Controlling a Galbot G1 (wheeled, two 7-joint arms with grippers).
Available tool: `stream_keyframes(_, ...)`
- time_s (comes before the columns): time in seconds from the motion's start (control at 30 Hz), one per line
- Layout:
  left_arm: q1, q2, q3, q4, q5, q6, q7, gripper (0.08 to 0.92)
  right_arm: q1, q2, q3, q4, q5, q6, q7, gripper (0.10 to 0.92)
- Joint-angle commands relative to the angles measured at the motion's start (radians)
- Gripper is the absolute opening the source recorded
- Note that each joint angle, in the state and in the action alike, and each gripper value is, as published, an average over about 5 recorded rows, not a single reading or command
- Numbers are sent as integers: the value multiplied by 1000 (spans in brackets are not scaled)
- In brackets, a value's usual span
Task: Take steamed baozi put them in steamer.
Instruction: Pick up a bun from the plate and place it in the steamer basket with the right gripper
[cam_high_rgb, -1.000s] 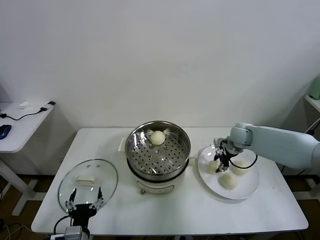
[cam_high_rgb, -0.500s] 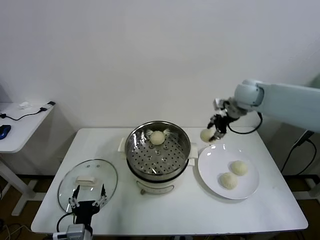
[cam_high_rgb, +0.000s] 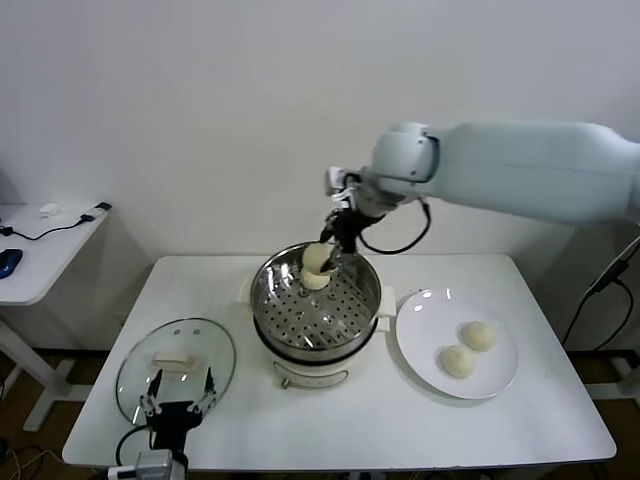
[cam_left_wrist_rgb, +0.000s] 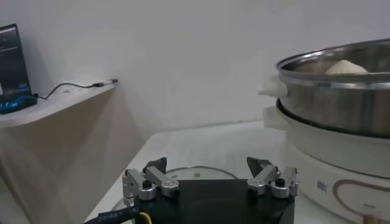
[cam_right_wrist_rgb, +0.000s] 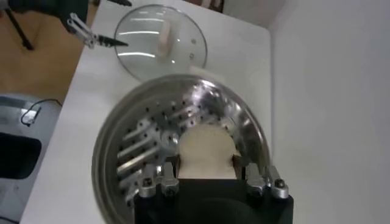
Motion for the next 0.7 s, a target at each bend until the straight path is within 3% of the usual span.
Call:
stream_keyframes(0.03,1,-1,1,2,0,1,0,823,-124,169,22,-55,43,-61,84,594)
stream_keyframes(0.7,-17,0,1,32,-1,1,2,823,-313,247,32,-294,-87,-56,95,594)
